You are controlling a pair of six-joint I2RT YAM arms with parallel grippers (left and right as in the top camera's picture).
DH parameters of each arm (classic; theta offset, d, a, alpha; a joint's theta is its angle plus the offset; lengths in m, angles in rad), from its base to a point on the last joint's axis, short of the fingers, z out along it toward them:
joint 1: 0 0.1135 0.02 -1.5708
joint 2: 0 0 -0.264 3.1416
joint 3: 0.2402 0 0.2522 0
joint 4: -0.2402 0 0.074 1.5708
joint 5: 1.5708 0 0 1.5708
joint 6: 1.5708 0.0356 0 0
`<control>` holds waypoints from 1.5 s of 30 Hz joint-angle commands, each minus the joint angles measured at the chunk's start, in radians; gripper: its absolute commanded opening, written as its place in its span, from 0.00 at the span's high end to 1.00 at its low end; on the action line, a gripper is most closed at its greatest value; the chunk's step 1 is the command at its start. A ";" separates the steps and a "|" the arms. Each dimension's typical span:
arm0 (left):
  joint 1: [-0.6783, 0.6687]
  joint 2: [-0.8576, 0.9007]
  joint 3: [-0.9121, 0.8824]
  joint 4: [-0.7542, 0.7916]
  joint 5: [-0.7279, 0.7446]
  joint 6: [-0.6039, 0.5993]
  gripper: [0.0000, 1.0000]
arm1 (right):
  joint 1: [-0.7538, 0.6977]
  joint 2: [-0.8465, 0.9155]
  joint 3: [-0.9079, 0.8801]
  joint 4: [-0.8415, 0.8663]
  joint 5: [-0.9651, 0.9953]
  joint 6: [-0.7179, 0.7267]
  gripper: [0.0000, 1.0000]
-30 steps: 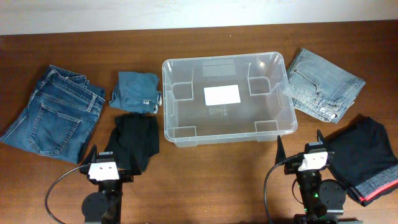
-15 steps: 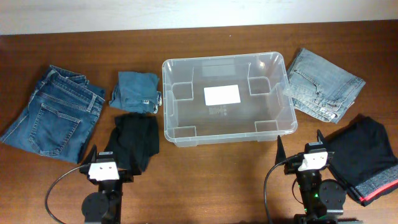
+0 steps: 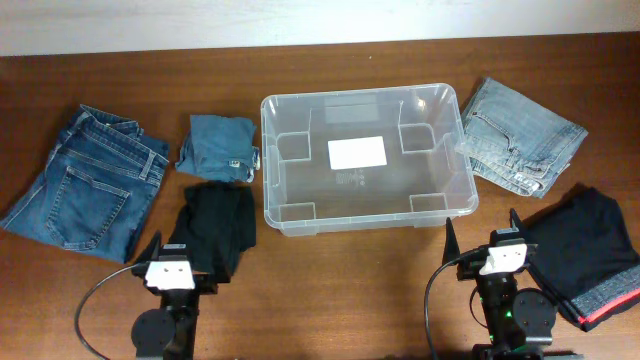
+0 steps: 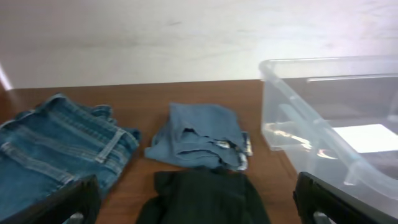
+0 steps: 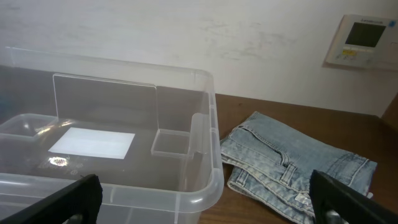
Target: Pack container
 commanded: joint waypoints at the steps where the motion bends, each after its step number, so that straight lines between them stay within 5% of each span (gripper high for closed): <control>1: 0.005 -0.008 0.023 -0.012 0.106 -0.010 0.01 | -0.008 -0.010 -0.006 -0.002 -0.005 0.010 0.01; 13: 0.008 0.156 0.427 -0.165 0.119 -0.037 0.01 | -0.008 -0.010 -0.006 -0.002 -0.005 0.010 0.02; 21: 0.009 0.650 1.001 -0.501 0.136 -0.037 0.01 | -0.008 -0.010 -0.006 -0.002 -0.005 0.010 0.02; 27: 0.009 0.851 1.313 -0.744 0.187 -0.036 0.01 | -0.008 -0.010 -0.006 -0.002 -0.005 0.010 0.02; 37: 0.009 0.861 1.371 -0.761 0.136 -0.037 0.01 | -0.008 -0.010 -0.006 -0.002 -0.005 0.010 0.01; 40: 0.009 0.864 1.371 -0.808 -0.056 -0.229 0.01 | -0.008 -0.010 -0.006 -0.002 -0.005 0.010 0.02; 42: 0.010 0.884 1.371 -0.886 -0.298 -0.466 0.01 | -0.008 -0.010 -0.006 -0.002 -0.005 0.010 0.02; 45: 0.020 0.911 1.371 -0.917 -0.375 -0.548 0.01 | -0.008 -0.010 -0.006 -0.002 -0.005 0.010 0.02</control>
